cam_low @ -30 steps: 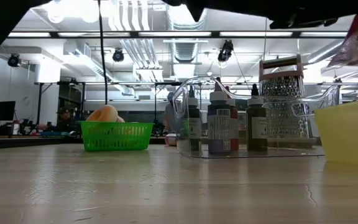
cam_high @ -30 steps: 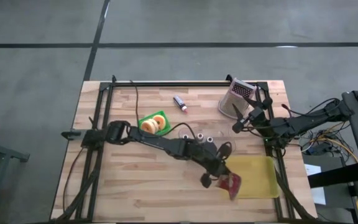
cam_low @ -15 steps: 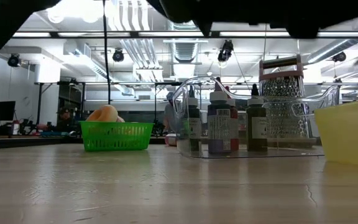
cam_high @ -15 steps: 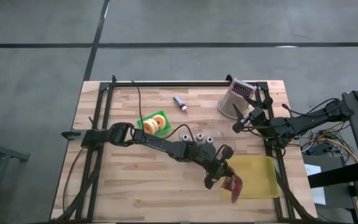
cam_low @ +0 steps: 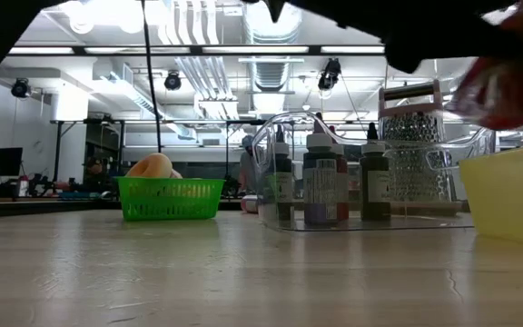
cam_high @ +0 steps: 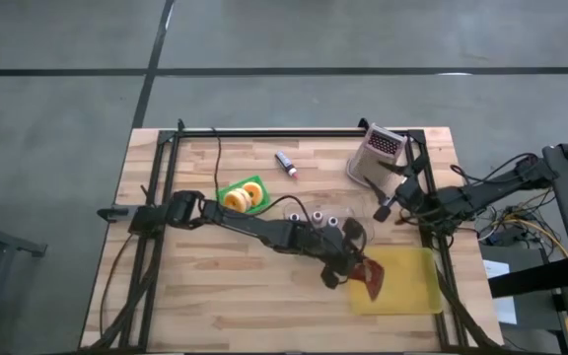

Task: Pick & Place Food Item
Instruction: Put the red popcorn bag into the yellow bin

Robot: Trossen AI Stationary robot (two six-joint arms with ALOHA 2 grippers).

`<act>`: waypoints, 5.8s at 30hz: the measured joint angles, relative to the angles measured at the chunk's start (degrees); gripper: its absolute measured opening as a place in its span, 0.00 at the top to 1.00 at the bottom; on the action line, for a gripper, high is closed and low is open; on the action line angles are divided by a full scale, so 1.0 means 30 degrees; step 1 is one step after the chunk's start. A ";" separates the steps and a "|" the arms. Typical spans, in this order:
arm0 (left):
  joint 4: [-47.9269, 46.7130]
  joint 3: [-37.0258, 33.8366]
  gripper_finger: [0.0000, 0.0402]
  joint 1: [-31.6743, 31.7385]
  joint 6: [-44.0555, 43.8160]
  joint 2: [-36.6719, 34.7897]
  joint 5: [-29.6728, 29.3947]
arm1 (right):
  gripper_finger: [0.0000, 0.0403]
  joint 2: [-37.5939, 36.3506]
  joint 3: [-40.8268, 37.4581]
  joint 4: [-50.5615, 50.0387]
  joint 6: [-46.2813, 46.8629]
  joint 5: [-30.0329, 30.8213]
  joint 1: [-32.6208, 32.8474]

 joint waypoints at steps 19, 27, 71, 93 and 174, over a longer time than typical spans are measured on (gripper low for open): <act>0.2759 -0.8855 1.00 -0.0486 -0.0235 -0.7316 -1.0538 | 0.40 -0.0559 0.0007 -0.0604 0.0648 0.0030 0.2803; 0.5113 -1.3390 1.00 0.0084 -0.0817 -1.1281 -1.1672 | 0.40 -0.0206 0.0007 -0.1003 0.4086 -0.4592 0.3100; 0.7362 -1.4804 1.00 0.1423 -0.1326 -1.1821 -1.0548 | 0.29 0.8774 0.1071 0.5457 0.6764 -0.5562 0.0160; 0.7730 -1.4819 1.00 0.1409 -0.1814 -1.1815 -0.8136 | 0.90 0.8738 0.1071 0.6055 0.6241 -0.5841 -0.0302; 0.4871 -2.3788 0.36 0.0155 -0.6069 -2.3419 -0.5905 | 0.97 0.8738 1.0021 -2.6087 3.0486 -1.3210 0.8433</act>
